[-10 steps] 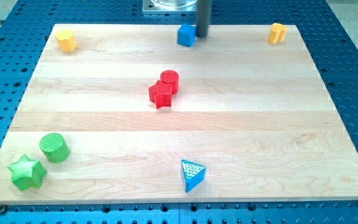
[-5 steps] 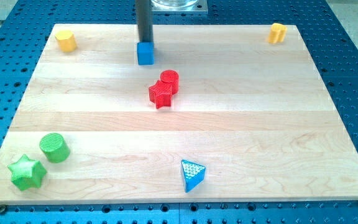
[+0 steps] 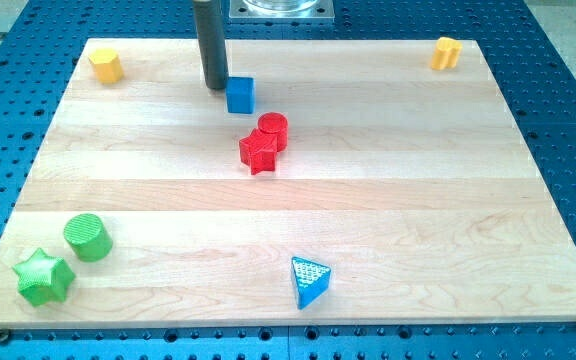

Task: Push the blue cube diagonally left above the blue triangle

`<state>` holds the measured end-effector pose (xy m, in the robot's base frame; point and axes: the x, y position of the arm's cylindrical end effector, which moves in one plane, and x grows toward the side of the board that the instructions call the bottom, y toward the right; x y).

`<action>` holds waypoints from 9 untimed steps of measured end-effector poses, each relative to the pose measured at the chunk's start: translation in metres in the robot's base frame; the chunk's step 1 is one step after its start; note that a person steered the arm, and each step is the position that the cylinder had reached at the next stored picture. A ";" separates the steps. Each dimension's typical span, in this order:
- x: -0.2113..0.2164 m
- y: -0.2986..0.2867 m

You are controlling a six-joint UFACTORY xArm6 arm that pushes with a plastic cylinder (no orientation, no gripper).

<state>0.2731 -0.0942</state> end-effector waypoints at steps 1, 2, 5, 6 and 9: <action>-0.045 0.005; -0.033 0.012; 0.086 0.041; 0.072 0.048; 0.030 0.114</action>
<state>0.3030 0.0197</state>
